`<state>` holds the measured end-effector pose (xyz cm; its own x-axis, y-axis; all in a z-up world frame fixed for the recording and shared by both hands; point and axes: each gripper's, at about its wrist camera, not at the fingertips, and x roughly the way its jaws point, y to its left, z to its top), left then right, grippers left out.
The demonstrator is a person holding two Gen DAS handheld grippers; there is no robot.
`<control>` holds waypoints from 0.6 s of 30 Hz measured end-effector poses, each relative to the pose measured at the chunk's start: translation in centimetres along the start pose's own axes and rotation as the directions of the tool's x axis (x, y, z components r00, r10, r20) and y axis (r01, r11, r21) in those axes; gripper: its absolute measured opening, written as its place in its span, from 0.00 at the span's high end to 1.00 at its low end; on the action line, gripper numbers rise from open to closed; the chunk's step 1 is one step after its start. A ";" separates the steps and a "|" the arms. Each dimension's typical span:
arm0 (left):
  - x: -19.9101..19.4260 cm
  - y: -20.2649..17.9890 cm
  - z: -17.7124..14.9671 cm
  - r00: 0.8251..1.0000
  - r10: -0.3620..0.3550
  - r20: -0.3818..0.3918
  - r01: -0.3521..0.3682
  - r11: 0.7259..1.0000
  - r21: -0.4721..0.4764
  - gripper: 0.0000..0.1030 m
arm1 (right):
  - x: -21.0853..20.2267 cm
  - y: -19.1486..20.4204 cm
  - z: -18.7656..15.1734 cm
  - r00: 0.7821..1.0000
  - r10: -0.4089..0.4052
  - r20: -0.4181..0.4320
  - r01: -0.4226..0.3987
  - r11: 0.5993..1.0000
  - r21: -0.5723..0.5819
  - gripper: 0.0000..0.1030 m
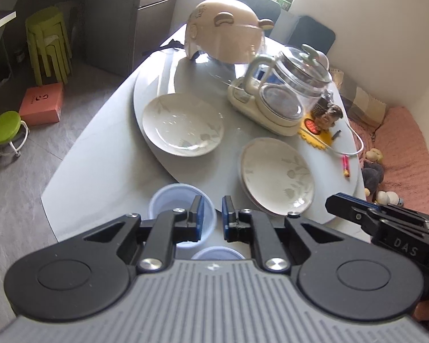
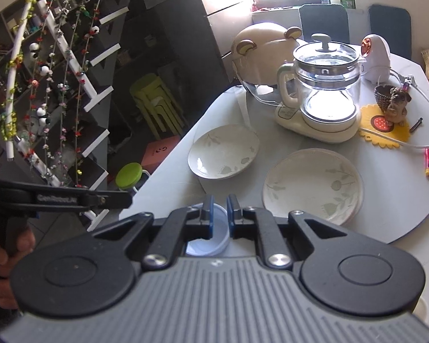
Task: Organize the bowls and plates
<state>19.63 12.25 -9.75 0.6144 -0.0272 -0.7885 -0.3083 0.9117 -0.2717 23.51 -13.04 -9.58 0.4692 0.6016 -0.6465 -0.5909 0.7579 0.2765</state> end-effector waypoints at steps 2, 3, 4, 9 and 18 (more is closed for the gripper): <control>0.1 1.3 0.9 1.000 0.000 0.010 0.000 1.000 0.002 0.87 | 0.9 1.0 0.6 1.000 0.000 -0.009 0.000 1.000 0.000 0.87; 0.1 1.8 1.3 1.000 0.003 0.015 -0.003 1.000 0.003 0.87 | 1.3 1.5 1.0 1.000 0.001 -0.011 -0.001 1.000 0.000 0.87; 0.2 2.4 1.7 1.000 0.006 0.018 -0.006 1.000 0.001 0.87 | 1.8 2.0 1.3 1.000 0.002 -0.015 -0.002 1.000 0.001 0.87; 0.8 5.9 3.4 1.000 -0.003 0.018 0.003 1.000 -0.023 0.87 | 4.6 3.9 2.5 0.999 -0.013 -0.051 0.015 1.000 0.027 0.87; 4.2 10.4 7.0 0.996 -0.082 -0.035 0.082 0.997 0.006 0.86 | 8.7 5.1 4.1 0.992 -0.106 -0.067 0.113 0.987 0.117 0.87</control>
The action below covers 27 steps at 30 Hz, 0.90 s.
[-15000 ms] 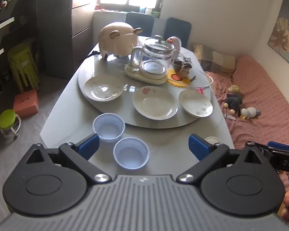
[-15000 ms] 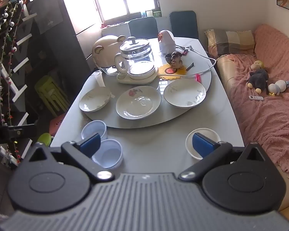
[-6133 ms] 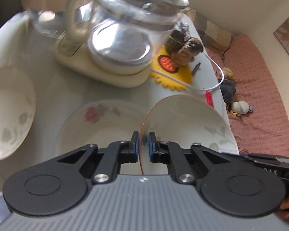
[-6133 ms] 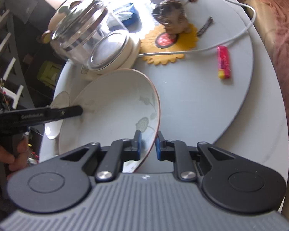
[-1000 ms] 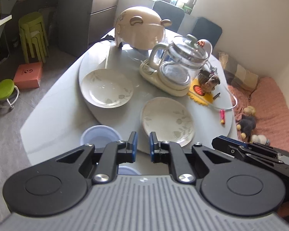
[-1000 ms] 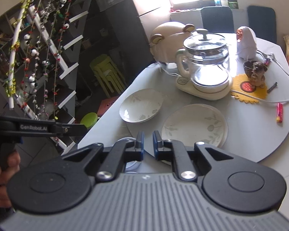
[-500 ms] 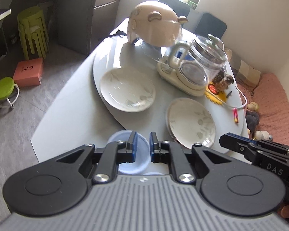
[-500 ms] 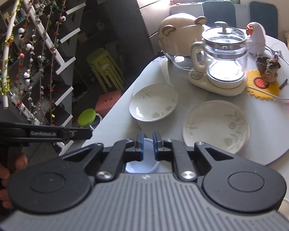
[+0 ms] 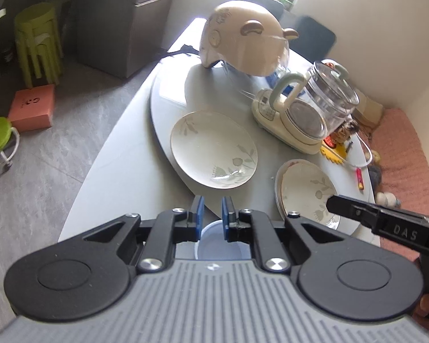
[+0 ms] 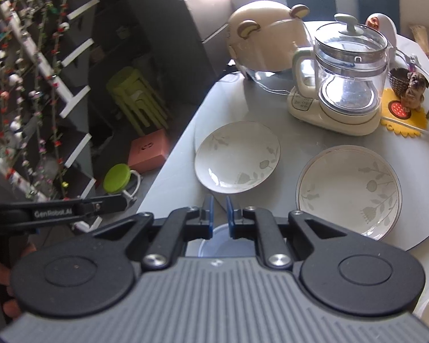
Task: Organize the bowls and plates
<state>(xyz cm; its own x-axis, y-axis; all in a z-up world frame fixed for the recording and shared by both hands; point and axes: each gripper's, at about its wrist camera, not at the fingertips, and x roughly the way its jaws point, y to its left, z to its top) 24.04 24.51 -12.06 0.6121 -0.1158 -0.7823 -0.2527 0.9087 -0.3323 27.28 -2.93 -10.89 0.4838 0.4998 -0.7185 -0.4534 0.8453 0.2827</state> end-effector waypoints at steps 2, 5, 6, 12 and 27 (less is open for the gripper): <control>0.8 0.6 0.8 1.000 -0.022 -0.008 0.022 1.000 0.022 0.86 | 1.0 0.2 0.2 1.000 -0.024 0.000 0.024 0.999 0.025 0.87; 2.5 1.5 2.2 0.998 -0.037 -0.041 0.039 0.997 0.060 0.86 | 2.8 0.5 0.6 0.998 -0.061 -0.001 0.061 0.995 0.075 0.87; 3.1 1.9 2.6 0.998 -0.043 -0.052 0.046 0.997 0.066 0.86 | 3.3 0.5 0.7 0.997 -0.071 0.000 0.071 0.993 0.091 0.87; 7.9 4.4 5.3 0.985 -0.068 -0.156 0.075 0.996 0.038 0.81 | 6.3 0.2 1.4 0.991 -0.134 -0.019 0.135 0.977 0.167 0.87; 19.8 7.7 9.1 0.958 -0.091 -0.272 0.107 0.993 0.045 0.51 | 13.4 -2.8 2.3 0.981 -0.159 -0.109 0.188 0.918 0.350 0.69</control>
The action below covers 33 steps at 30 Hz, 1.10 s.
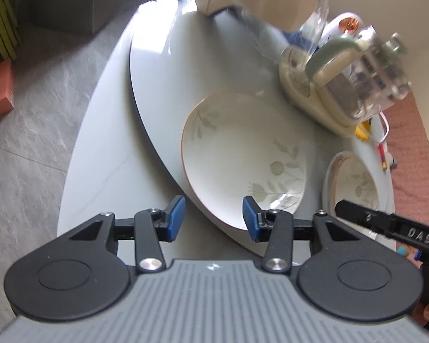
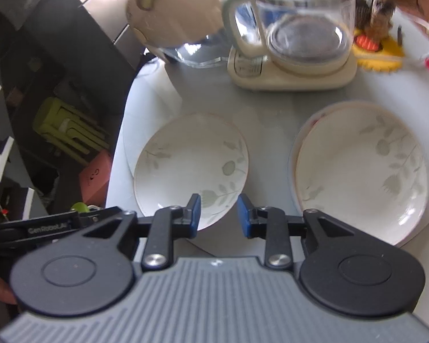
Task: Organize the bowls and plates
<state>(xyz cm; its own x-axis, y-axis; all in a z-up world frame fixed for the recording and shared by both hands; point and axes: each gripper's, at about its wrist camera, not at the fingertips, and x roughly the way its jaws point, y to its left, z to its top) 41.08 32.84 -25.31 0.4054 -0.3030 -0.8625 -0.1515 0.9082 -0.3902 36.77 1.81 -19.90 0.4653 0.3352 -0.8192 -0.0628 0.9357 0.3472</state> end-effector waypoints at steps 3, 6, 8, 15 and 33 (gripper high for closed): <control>1.7 0.9 0.9 1.000 0.013 -0.014 -0.013 1.000 0.010 0.51 | 1.6 0.1 0.2 0.999 -0.028 -0.018 0.028 1.000 0.007 0.69; 2.8 1.8 2.1 1.000 0.000 -0.020 0.000 1.000 -0.004 0.51 | 3.0 -0.2 0.5 0.998 -0.049 -0.026 0.050 0.999 0.013 0.69; 3.4 2.1 2.9 1.000 -0.005 -0.015 0.005 1.000 0.002 0.51 | 3.8 -0.5 0.7 0.998 -0.055 -0.034 0.056 0.998 0.028 0.69; 5.7 2.4 5.6 1.000 -0.022 0.009 0.022 0.999 0.031 0.52 | 6.5 -1.1 1.5 0.993 -0.082 -0.080 0.088 0.993 0.075 0.69; 9.4 2.6 6.8 0.999 -0.038 -0.023 0.040 0.998 0.055 0.79 | 9.3 -2.0 1.9 0.991 -0.081 -0.111 0.091 0.991 0.095 0.80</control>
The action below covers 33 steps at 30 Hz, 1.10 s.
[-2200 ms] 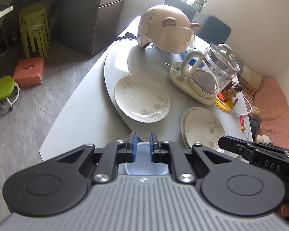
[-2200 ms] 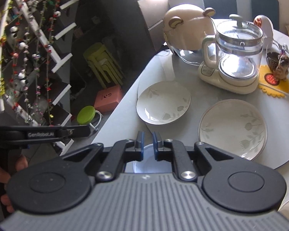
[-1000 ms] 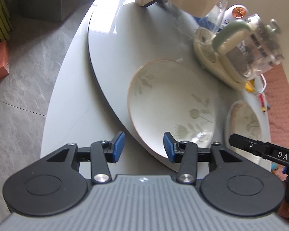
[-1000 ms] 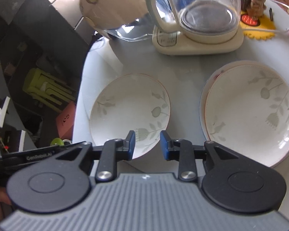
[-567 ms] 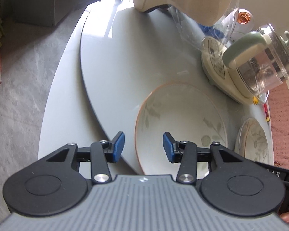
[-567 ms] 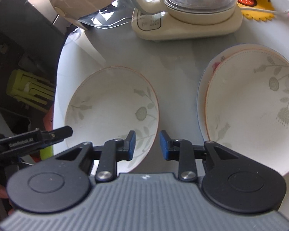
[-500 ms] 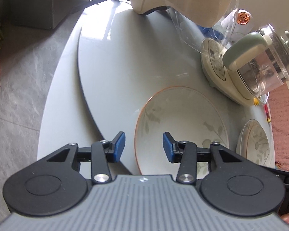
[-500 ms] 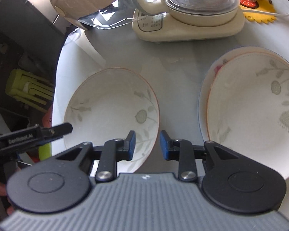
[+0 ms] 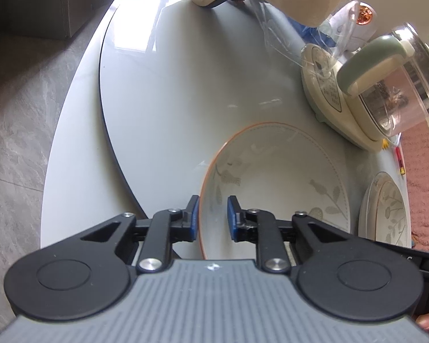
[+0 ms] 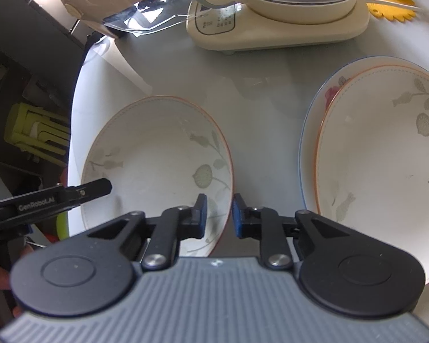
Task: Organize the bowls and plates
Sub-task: 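Lift the leaf-pattern plate with both grippers and carry it toward the stack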
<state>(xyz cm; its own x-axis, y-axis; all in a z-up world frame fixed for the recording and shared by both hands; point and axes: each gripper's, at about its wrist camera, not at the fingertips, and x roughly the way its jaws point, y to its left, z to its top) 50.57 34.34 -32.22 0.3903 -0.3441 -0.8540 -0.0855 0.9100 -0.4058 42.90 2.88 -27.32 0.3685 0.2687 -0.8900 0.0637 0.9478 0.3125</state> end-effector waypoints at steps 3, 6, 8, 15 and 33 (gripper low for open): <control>0.2 0.3 0.1 1.000 -0.009 0.006 0.009 1.000 -0.010 0.81 | 0.3 -0.2 0.0 1.000 0.003 0.000 -0.003 1.000 -0.001 0.83; 0.2 0.3 0.2 1.000 -0.005 0.006 0.005 1.000 -0.011 0.81 | 0.6 -0.6 0.1 1.000 0.017 0.001 -0.017 1.000 0.008 0.83; 0.2 0.3 0.0 1.000 -0.003 0.004 0.003 1.000 -0.020 0.82 | 0.8 -0.9 0.2 0.999 0.034 0.005 -0.034 0.999 0.021 0.83; -0.6 -0.3 -0.1 1.000 0.000 0.006 0.000 1.000 0.002 0.85 | 0.5 -2.0 0.5 0.996 0.085 -0.002 -0.085 0.996 0.025 0.84; -5.4 -2.5 0.0 0.997 -0.026 0.070 0.023 0.999 0.044 0.88 | -4.3 -2.1 -0.4 0.987 0.160 0.028 -0.160 0.987 -0.001 0.85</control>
<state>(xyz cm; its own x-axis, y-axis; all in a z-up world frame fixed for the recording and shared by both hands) 48.67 33.94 -26.57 0.4556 -0.3508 -0.8182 -0.0360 0.9111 -0.4107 40.79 -0.17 -24.26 0.3996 0.4119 -0.8189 0.0027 0.8928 0.4504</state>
